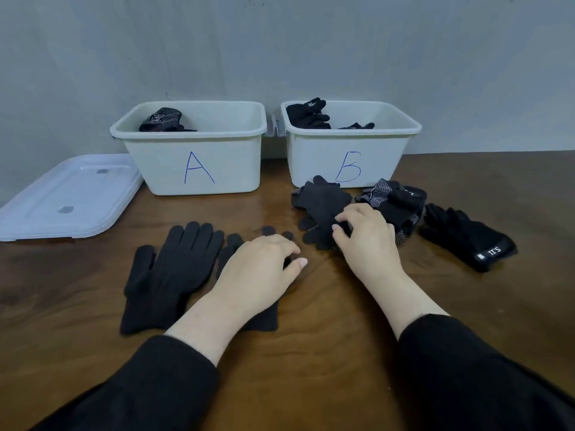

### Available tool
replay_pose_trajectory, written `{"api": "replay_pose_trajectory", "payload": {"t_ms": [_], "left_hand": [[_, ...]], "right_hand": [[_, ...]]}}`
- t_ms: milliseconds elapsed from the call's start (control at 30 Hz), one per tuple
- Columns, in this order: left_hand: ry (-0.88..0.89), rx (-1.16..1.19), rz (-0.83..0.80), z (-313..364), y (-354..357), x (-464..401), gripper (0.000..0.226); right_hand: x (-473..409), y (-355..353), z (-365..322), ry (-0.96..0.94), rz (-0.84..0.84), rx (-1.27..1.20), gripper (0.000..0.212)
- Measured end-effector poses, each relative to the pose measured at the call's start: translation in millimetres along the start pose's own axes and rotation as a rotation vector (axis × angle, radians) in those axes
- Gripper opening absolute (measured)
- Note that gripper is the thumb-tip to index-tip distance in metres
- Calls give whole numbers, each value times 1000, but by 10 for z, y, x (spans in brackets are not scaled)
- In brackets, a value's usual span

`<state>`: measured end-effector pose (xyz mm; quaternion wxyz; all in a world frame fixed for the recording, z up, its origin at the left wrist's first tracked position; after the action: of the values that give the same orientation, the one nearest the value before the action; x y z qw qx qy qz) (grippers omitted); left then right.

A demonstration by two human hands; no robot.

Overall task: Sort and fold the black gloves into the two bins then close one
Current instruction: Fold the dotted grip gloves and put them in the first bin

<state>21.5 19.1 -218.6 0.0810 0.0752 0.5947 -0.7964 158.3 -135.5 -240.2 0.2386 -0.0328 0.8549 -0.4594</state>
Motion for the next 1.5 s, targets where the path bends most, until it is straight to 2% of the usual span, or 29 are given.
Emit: {"api": "replay_pose_trajectory", "payload": {"t_ms": [67, 167, 200, 333, 400, 533, 633, 733, 800, 867, 900, 1000, 1067, 1100, 1167, 1233, 1300, 1400, 1500], "left_hand": [[-14, 20, 14, -27, 7, -15, 41], [-23, 17, 38, -28, -2, -36, 40], [-26, 17, 44, -22, -6, -44, 40], [-37, 14, 57, 0, -25, -63, 40], [-47, 29, 70, -10, -37, -69, 39], [-73, 122, 171, -28, -143, -110, 40], [-43, 220, 264, -16, -274, -267, 55], [14, 366, 204, 74, -327, -538, 79], [3, 472, 160, 95, -335, -729, 65], [-5, 514, 150, 79, -349, -875, 28], [-9, 531, 156, 72, -365, -922, 19], [-65, 733, 205, 75, -416, -993, 17], [-140, 954, 238, 83, -456, -1020, 19], [-181, 1037, 249, 86, -485, -1027, 21], [-246, 1118, 251, 84, -559, -1027, 23], [-286, 1141, 234, 74, -649, -996, 23], [-309, 1168, 237, 50, -749, -941, 24], [-390, 1251, 293, -32, -905, -829, 26], [-468, 1280, 362, -146, -1083, -654, 21]], "right_hand": [[-24, 25, -4, -9, 2, -33, 16], [-43, 39, -55, -18, -30, 27, 37], [-48, 43, -72, -19, -35, 57, 37], [-89, 8, -81, 18, 27, 2, 11], [-127, -31, -63, 44, 61, -149, 7], [-170, -324, -56, 199, 99, -707, 14], [-223, -371, -12, 272, 37, -851, 21], [-252, -365, -18, 328, -53, -968, 22], [-251, -387, -33, 337, -81, -1026, 23], [-240, -406, -33, 342, -94, -1093, 27], [-236, -409, -37, 353, -122, -1141, 27], [-245, -429, -36, 375, -204, -1247, 22], [-264, -450, -11, 394, -221, -1280, 24], [-264, -465, -2, 408, -239, -1291, 31], [-258, -485, 11, 404, -272, -1303, 43], [-241, -500, -14, 354, -288, -1261, 43], [-232, -500, -26, 296, -216, -1121, 42], [-214, -566, -40, 225, 20, -916, 30], [-126, -641, -142, 137, 77, -843, 21]]}}
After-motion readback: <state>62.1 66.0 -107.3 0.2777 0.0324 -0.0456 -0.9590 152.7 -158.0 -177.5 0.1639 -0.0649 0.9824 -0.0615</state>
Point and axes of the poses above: each hand's wrist, its own x-axis away from the middle knuckle, its own y-axis out of the palm, z = x × y, the point moved 2 cm from there along -x, towards the middle knuckle, and after that the axes turned 6 degrees about y, right-handed, at the moved point
